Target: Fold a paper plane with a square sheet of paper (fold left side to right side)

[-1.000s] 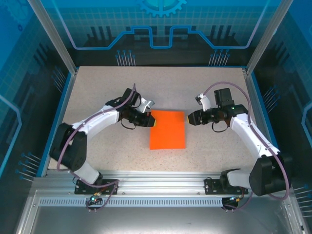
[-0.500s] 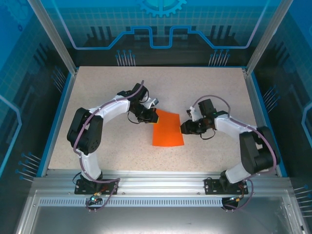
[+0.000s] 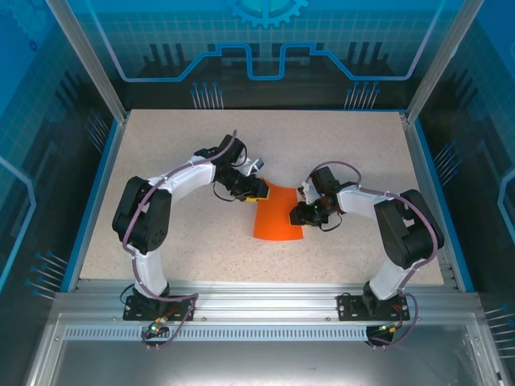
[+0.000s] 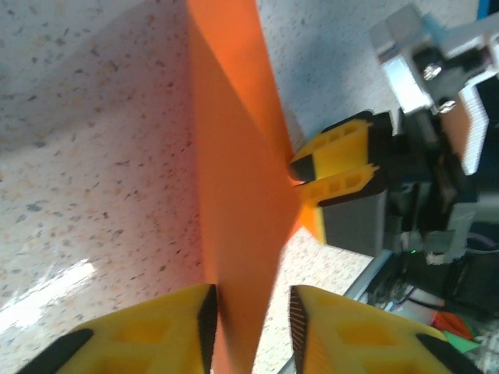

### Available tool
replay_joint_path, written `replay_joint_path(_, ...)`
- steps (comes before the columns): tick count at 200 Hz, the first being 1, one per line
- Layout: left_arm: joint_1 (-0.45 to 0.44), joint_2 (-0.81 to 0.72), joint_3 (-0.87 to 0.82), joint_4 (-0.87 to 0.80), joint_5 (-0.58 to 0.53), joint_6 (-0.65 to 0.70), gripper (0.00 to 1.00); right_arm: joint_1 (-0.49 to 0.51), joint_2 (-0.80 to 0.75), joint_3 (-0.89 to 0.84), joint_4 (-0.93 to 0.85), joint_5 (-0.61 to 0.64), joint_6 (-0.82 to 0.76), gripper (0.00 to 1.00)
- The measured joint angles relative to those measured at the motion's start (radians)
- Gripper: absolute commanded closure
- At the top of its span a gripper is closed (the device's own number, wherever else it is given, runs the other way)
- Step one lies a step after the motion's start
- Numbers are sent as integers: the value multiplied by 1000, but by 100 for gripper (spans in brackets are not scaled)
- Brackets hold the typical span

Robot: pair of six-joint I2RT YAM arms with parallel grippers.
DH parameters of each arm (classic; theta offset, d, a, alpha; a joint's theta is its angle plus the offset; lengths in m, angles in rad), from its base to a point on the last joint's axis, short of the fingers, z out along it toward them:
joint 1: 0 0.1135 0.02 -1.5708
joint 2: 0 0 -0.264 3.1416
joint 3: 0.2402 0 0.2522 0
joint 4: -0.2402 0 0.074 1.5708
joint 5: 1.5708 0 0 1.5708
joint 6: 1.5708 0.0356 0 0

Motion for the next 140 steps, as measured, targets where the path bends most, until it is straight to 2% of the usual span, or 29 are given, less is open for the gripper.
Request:
replay_joint_path(37, -10, 21, -5, 81, 48, -65, 43, 0, 0, 0, 9, -2, 5, 63)
replay_joint_path(72, -25, 66, -6, 151, 76, -119, 39, 0, 1, -3, 38, -11, 11, 63)
replay_joint_path(100, -33, 93, -6, 194, 86, -151, 39, 0, 3, -8, 60, -22, 14, 62)
replay_joint_path(140, -37, 108, -6, 224, 94, -178, 44, -14, -12, -47, 125, -68, 39, 60)
